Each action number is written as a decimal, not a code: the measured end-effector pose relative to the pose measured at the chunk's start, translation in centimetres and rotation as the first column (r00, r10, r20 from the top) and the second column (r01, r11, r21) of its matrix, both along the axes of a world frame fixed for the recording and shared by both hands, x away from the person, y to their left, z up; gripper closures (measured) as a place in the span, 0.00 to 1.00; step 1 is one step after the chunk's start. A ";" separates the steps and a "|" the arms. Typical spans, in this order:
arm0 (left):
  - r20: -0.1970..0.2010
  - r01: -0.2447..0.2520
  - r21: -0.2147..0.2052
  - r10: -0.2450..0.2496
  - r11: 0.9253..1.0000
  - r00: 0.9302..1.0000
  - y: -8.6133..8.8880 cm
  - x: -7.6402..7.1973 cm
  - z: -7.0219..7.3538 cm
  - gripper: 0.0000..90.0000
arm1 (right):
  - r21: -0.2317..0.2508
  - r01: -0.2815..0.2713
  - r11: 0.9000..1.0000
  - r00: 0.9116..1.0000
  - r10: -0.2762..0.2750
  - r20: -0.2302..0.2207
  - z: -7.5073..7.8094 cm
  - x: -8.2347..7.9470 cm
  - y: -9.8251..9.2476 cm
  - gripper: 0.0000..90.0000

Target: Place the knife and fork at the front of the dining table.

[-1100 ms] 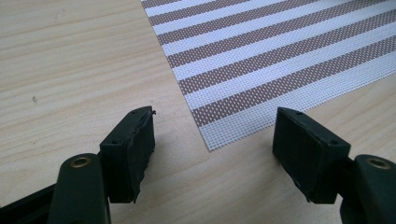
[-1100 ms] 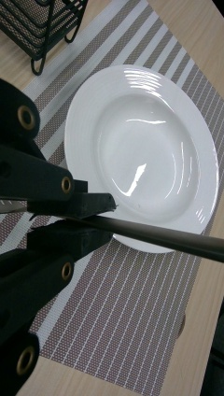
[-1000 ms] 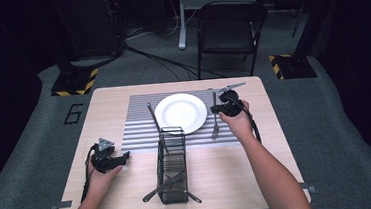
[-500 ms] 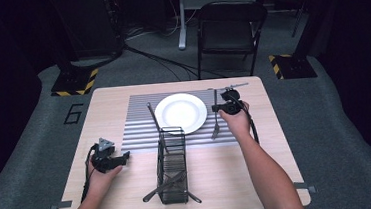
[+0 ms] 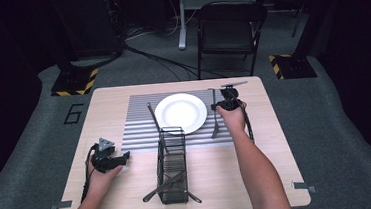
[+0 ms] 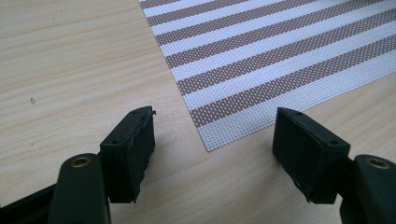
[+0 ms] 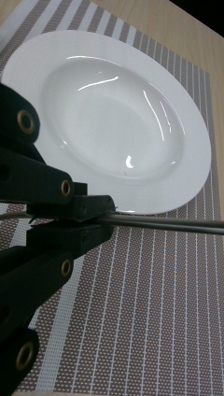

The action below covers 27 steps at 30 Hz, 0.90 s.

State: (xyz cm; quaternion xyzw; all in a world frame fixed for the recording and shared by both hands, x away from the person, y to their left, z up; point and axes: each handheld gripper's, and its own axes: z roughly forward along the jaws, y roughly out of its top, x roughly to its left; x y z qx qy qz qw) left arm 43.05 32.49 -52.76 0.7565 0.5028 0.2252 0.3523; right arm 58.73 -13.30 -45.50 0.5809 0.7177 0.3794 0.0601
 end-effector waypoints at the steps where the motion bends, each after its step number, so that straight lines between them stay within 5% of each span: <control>1: 0.000 0.000 0.000 0.000 1.000 1.000 0.0 0.0 0.0 0.33 | 0.003 0.007 1.000 1.000 -0.007 -0.001 -0.1 0.1 -0.1 0.97; 13: -0.001 -0.001 -0.001 0.001 1.000 1.000 0.0 0.0 0.0 0.33 | 0.025 0.071 0.997 0.995 -0.069 -0.066 -0.8 1.4 0.0 0.97; 27: -0.003 0.004 -0.011 -0.004 1.000 1.000 0.1 0.1 0.0 0.33 | 0.030 0.124 0.992 0.990 -0.121 -0.068 -2.3 2.4 -0.4 0.96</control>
